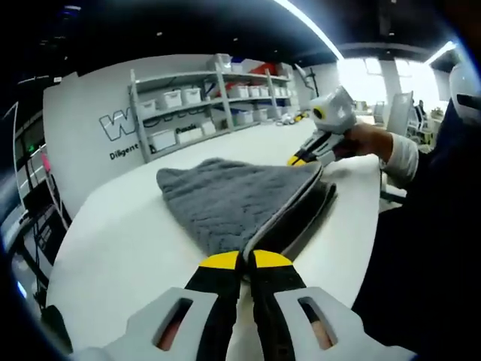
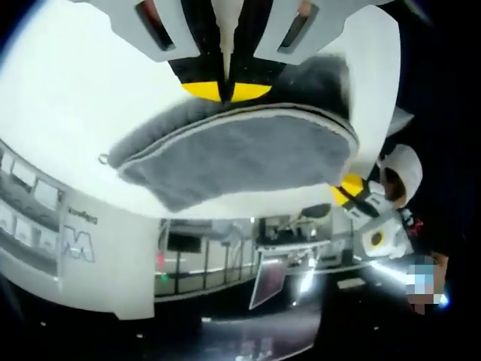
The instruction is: Open the folded towel by lifting each exposed corner and separating the folded layers until the towel lies flat within the target outline without major curled edges
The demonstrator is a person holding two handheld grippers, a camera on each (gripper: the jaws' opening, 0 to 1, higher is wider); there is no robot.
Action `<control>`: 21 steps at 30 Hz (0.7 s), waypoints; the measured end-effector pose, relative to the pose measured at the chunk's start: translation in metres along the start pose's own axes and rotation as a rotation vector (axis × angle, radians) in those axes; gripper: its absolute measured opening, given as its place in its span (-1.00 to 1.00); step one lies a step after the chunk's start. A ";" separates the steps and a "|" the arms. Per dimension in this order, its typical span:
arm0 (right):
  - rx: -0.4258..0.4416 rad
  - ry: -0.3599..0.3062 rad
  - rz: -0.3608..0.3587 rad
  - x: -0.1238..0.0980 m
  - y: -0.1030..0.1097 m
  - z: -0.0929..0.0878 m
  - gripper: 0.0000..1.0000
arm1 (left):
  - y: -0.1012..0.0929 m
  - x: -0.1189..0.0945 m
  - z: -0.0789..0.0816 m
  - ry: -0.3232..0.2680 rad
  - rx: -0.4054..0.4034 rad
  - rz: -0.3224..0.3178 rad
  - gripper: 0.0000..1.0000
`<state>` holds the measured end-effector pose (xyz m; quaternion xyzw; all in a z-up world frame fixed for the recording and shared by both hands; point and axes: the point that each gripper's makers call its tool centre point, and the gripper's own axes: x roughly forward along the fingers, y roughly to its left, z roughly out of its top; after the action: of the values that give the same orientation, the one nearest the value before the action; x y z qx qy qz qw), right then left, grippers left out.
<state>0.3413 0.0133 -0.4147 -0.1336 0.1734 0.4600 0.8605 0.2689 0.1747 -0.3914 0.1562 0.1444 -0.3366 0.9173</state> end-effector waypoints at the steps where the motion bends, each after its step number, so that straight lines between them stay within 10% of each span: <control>1: -0.003 -0.001 0.000 0.000 0.000 0.000 -1.00 | -0.001 -0.001 0.000 0.004 -0.001 -0.001 -0.94; 21: -0.001 0.045 0.063 -0.004 0.011 -0.002 -1.00 | -0.008 -0.015 -0.010 0.048 -0.061 -0.041 -0.93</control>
<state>0.3300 0.0153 -0.4151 -0.1388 0.1967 0.4841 0.8413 0.2512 0.1812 -0.3963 0.1331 0.1796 -0.3470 0.9108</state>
